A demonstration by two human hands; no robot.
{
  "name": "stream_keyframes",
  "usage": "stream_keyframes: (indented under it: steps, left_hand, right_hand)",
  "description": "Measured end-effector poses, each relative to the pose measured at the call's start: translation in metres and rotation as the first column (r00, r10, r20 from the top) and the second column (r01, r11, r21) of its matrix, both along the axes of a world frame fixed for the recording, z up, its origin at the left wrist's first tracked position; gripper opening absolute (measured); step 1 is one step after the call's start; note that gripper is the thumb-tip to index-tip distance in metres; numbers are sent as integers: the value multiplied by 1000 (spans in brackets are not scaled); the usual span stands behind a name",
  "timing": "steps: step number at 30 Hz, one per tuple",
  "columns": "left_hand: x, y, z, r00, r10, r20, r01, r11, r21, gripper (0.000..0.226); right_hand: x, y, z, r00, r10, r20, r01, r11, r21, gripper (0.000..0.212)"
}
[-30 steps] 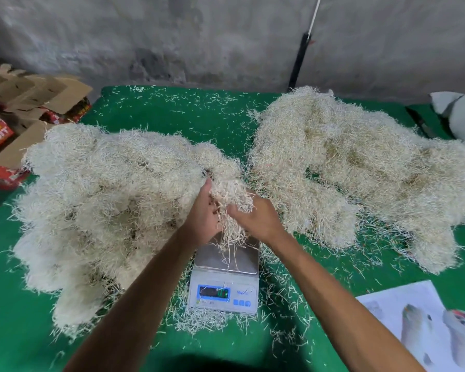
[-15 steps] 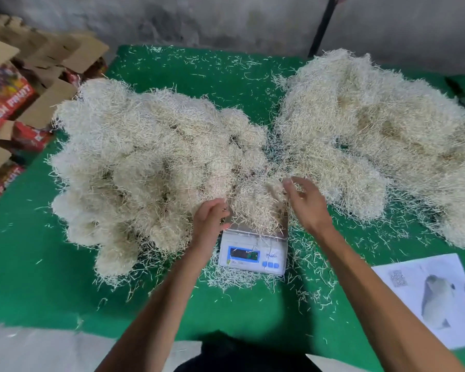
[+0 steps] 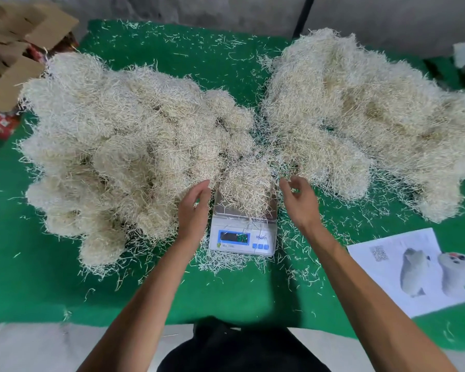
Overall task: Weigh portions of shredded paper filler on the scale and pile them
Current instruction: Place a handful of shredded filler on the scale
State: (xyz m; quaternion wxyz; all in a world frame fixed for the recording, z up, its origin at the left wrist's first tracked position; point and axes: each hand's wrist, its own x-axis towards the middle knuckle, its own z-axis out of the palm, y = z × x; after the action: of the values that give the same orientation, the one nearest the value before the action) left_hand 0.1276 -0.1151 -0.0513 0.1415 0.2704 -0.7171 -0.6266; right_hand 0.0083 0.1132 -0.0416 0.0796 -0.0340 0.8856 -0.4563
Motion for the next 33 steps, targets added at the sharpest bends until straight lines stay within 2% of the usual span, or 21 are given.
stream_keyframes:
  steps: [14, 18, 20, 23, 25, 27, 29, 31, 33]
  left_hand:
    - [0, -5, 1, 999, -20, 47, 18, 999, 36, 39]
    - [0, -7, -6, 999, -17, 40, 10, 988, 151, 37]
    - [-8, -4, -4, 998, -42, 43, 23, 930, 367, 41]
    - [-31, 10, 5, 984, -141, 108, 32, 742, 670, 44]
    - [-50, 23, 9, 968, -184, 172, -5, 669, 743, 59]
    - [-68, 30, 13, 955, -209, 209, -37, 616, 787, 72]
    - [-80, 24, 20, 961, -172, 215, -108, 483, 869, 82]
    - [-86, 14, 29, 971, -70, 228, -181, 410, 894, 67]
    - [-86, 17, 29, 973, -7, 232, -208, 415, 886, 52]
  right_hand:
    - [-4, -7, -5, 999, 1, 46, 0, 1000, -24, 67]
    - [-7, -12, -7, 1000, -8, 14, 8, 1000, -30, 66]
    - [-12, -22, -5, 1000, -16, -1, 16, 998, -54, 66]
    - [-12, -48, 0, 999, 49, -1, -49, 986, -161, 64]
    - [-4, -65, -2, 986, 163, 40, -153, 971, -186, 66]
    - [12, -79, -2, 966, 208, 152, -164, 951, -261, 68]
    - [23, -90, -5, 976, 154, 152, -94, 935, -343, 50]
    - [30, -104, 6, 989, 130, 64, -97, 924, -369, 46]
    - [29, -115, 21, 988, 135, -69, -150, 929, -338, 32]
